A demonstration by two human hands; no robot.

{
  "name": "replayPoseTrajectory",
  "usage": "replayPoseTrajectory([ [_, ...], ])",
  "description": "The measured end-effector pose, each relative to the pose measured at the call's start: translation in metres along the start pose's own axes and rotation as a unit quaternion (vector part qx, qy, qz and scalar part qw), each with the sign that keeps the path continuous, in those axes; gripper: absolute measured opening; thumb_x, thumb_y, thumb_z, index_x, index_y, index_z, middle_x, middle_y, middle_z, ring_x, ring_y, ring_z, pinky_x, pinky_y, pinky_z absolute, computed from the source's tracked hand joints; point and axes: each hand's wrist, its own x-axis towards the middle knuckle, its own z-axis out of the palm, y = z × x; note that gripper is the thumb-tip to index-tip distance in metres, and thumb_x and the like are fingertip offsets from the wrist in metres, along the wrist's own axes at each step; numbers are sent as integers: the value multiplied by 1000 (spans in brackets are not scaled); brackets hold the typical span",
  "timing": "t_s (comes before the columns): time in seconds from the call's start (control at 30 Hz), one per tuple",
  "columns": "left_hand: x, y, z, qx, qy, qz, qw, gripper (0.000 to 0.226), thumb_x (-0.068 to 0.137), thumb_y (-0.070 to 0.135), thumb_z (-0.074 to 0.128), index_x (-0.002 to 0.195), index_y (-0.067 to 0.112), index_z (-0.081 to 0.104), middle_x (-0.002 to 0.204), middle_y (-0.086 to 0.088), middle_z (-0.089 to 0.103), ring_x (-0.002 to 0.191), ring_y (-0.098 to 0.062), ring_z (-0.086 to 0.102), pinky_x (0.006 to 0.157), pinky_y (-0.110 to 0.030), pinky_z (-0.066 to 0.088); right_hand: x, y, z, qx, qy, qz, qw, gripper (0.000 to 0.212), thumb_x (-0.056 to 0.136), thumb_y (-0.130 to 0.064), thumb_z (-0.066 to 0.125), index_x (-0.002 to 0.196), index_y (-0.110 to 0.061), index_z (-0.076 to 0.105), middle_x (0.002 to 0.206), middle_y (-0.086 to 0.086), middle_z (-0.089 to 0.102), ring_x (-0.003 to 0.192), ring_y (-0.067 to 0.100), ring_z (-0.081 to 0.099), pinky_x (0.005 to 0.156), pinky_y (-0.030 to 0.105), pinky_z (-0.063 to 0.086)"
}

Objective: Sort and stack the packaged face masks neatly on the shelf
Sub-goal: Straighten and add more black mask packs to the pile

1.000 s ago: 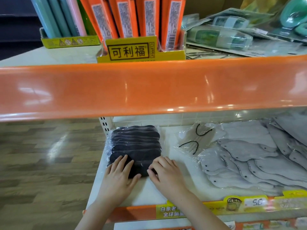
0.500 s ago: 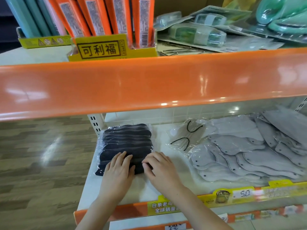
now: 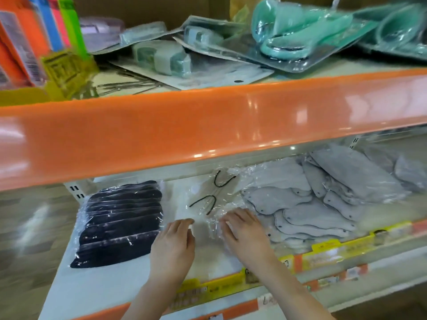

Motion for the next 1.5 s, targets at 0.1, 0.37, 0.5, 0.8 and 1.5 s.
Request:
replayPoseTrajectory([
  [0.1, 7, 34, 10, 21, 0, 0, 1000, 23, 69, 14, 59, 89, 18, 71, 75, -1, 69, 60, -24, 66, 46, -31, 50, -2, 28, -21, -50, -7, 1, 999, 23, 86, -30, 46, 79, -19, 66, 85, -5, 60, 81, 19, 59, 67, 36, 52],
  [0.37, 27, 107, 49, 29, -1, 72, 997, 23, 63, 14, 79, 83, 20, 69, 75, 5, 67, 65, -19, 66, 47, -26, 47, -8, 101, -60, -87, -10, 54, 995, 26, 81, -32, 44, 85, -19, 66, 92, -3, 60, 81, 22, 60, 64, 35, 49],
  [0.5, 34, 137, 71, 33, -17, 103, 994, 28, 76, 28, 44, 86, 20, 68, 79, 6, 67, 72, -18, 66, 53, -30, 50, -13, 132, -73, -97, -19, 51, 994, 28, 77, -34, 45, 92, -18, 63, 96, 0, 61, 83, 26, 62, 64, 37, 51],
  [0.8, 37, 170, 116, 69, -36, 102, 992, 36, 66, 27, 81, 97, 14, 68, 98, -1, 69, 92, -26, 67, 69, -38, 53, -19, 164, -80, -124, -81, 30, 989, 51, 77, -47, 43, 110, -16, 67, 112, 2, 66, 95, 21, 67, 72, 30, 54],
  [1.5, 30, 178, 113, 112, -10, 59, 992, 28, 80, 35, 41, 64, 21, 60, 62, 7, 57, 60, -20, 61, 52, -31, 45, -24, 174, -80, -97, -52, 30, 993, 34, 75, -48, 49, 84, -19, 64, 91, 2, 56, 83, 26, 57, 66, 37, 51],
])
